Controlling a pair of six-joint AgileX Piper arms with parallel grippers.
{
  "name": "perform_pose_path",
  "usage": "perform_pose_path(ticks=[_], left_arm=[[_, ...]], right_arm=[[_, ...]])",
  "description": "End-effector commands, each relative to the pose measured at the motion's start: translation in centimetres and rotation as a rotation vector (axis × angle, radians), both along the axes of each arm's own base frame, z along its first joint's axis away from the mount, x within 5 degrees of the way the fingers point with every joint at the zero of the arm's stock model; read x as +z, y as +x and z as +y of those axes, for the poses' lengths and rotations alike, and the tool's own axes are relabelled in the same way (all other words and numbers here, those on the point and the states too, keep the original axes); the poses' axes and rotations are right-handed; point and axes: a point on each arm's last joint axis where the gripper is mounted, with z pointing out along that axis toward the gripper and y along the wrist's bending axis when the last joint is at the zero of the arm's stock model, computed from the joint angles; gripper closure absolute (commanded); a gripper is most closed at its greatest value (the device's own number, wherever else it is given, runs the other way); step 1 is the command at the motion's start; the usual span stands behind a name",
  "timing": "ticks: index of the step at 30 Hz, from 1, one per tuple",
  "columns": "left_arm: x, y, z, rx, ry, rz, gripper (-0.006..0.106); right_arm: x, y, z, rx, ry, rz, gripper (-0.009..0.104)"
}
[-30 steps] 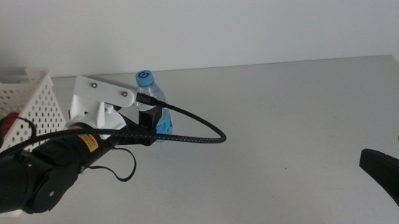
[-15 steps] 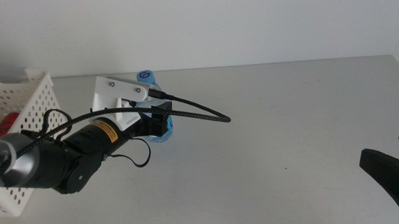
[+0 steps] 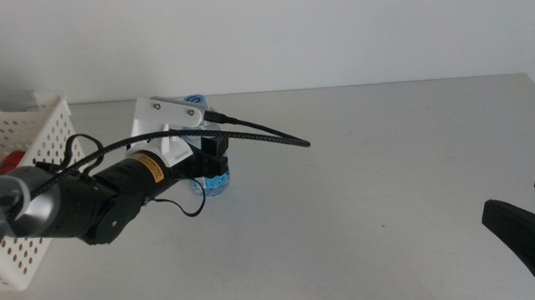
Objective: Use arms to grab the bottles and put them into the dustbin to the left of the table.
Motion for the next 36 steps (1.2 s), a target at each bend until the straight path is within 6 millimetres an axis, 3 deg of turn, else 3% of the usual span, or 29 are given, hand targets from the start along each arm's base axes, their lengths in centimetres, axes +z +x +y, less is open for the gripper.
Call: perform_pose_path(ticks=[1, 2, 8, 14, 19, 22, 29, 32, 36], left_arm=[[4.8, 0.1, 0.3, 0.047, -0.089, -0.090, 0.096], [5.2, 0.1, 0.4, 0.059, -0.078, -0.065, 0.101], [10.7, 0.1, 0.8, 0.076, 0.069, -0.001, 0.102], [16.5, 0.5, 3.2, 0.222, 0.166, 0.156, 0.102], [21.5, -0.4, 4.8, 0.097, 0.388, 0.247, 0.102], [23.4, -0.9, 6.8, 0.061, 0.392, 0.321, 0.102], [26.9, -2.0, 12.8, 0.105, 0.394, 0.376, 0.102], [27.0, -2.5, 15.8, 0.176, 0.394, 0.412, 0.102], [25.7, -2.6, 19.8, 0.266, 0.362, 0.509, 0.102]], right_arm=[[1.5, 0.1, 0.0, -0.007, 0.034, -0.093, 0.034], [1.5, 0.1, 0.0, -0.007, 0.034, -0.093, 0.034], [1.5, 0.1, 0.0, -0.007, 0.034, -0.093, 0.034], [1.5, 0.1, 0.0, -0.007, 0.034, -0.093, 0.034], [1.5, 0.2, 0.0, -0.007, 0.034, -0.093, 0.034], [1.5, 0.2, 0.0, -0.007, 0.034, -0.093, 0.034], [1.5, 0.2, 0.0, -0.007, 0.034, -0.093, 0.034], [1.5, 0.2, 0.0, -0.007, 0.034, -0.093, 0.034], [1.5, 0.2, 0.0, -0.007, 0.034, -0.093, 0.034]])
